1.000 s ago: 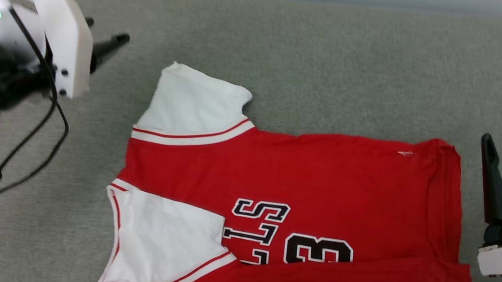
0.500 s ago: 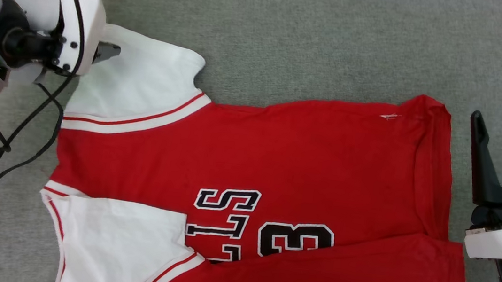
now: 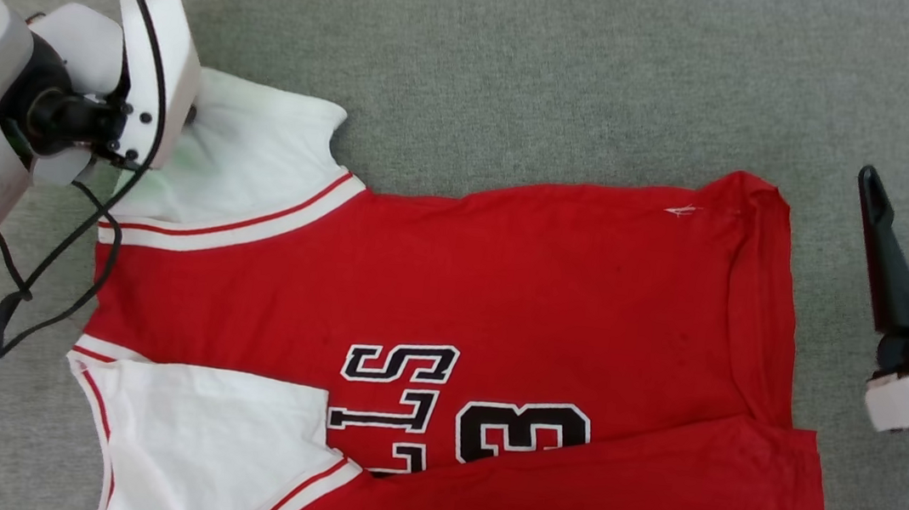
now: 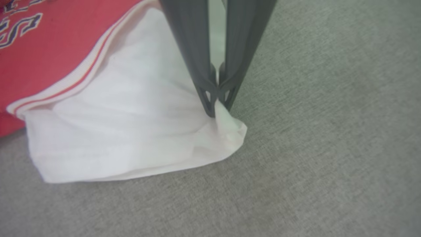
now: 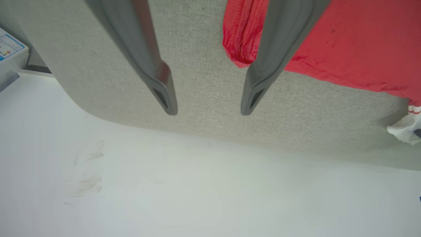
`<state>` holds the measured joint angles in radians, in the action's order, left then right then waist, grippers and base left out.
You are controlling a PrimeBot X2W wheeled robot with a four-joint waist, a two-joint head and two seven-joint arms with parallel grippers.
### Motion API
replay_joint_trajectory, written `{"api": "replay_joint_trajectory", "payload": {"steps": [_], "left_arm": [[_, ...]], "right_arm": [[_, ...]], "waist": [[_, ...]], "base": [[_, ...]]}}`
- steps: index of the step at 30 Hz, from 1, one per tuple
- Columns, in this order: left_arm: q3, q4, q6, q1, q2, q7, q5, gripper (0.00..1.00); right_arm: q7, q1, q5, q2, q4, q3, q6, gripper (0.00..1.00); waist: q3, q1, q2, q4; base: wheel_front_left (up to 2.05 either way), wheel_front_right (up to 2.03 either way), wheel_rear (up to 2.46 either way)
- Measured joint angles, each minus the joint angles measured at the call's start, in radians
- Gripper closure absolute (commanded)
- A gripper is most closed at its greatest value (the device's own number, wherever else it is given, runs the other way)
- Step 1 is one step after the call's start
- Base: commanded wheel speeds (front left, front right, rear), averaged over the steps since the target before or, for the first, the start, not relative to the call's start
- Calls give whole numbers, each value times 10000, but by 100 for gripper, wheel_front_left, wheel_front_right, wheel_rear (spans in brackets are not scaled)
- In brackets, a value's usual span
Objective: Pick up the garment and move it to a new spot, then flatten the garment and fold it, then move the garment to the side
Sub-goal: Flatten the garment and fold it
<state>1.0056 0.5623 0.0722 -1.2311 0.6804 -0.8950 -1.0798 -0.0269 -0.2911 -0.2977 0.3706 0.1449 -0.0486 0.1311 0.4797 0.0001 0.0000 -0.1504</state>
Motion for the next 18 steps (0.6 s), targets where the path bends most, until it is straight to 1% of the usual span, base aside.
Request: {"api": "replay_joint_trajectory", "payload": {"steps": [2, 5, 9, 12, 15, 16, 18], "left_arm": [[25, -31, 81, 31, -46, 171, 31, 100], [42, -205, 226, 44, -113, 422, 33, 100], [63, -552, 320, 209, -288, 782, 23, 100], [71, -901, 337, 278, -307, 989, 25, 100], [67, -1220, 351, 283, -389, 1156, 29, 100], [67, -1325, 351, 283, -399, 1175, 35, 100], [61, -1488, 351, 279, -391, 1256, 121, 100]], "right_arm": [[437, -339, 23, 476, 61, -205, 0, 0], [1661, -1019, -228, 1375, 59, -690, 0, 0], [4126, -1927, -1095, 2692, -219, -1816, -2, 0], [6245, -2597, -2115, 3517, -485, -2748, 0, 0], [8034, -3247, -3099, 4071, -767, -3455, 0, 0], [8621, -3411, -3461, 4182, -884, -3666, 0, 0], [9467, -3710, -3912, 4268, -1129, -3925, 0, 0]], "waist": [[-205, 0, 0, 57], [-530, 0, 0, 186], [-866, -1, 0, 466], [-1021, -1, 0, 704], [-1044, -1, 0, 953], [-1025, -1, 0, 1028], [-944, -1, 0, 1146]], "base": [[0, 0, 0], [0, 0, 0], [0, 0, 0], [0, 0, 0], [0, 0, 0], [0, 0, 0], [0, 0, 0]]}}
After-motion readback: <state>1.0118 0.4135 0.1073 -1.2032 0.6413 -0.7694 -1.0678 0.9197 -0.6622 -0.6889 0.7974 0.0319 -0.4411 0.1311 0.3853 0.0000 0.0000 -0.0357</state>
